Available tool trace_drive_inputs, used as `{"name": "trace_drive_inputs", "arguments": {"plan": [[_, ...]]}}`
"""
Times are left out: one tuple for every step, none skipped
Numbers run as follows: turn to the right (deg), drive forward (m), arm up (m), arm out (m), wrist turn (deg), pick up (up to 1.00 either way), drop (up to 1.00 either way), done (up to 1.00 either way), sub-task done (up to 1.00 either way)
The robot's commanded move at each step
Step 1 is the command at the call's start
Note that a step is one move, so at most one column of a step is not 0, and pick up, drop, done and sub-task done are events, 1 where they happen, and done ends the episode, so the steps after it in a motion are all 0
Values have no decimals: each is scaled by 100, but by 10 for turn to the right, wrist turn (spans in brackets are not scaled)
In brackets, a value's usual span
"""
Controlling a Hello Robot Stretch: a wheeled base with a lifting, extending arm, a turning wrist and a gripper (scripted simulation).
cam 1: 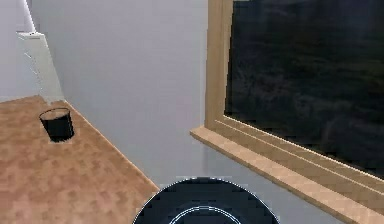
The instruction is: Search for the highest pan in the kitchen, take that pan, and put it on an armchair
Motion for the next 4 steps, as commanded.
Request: {"name": "trace_drive_inputs", "arguments": {"plan": [[-450,0,0,0,0,0,0,0,0],[-90,0,0,0,0,0,0,0,0],[450,0,0,0,0,0,0,0,0],[450,0,0,0,0,0,0,0,0]]}}
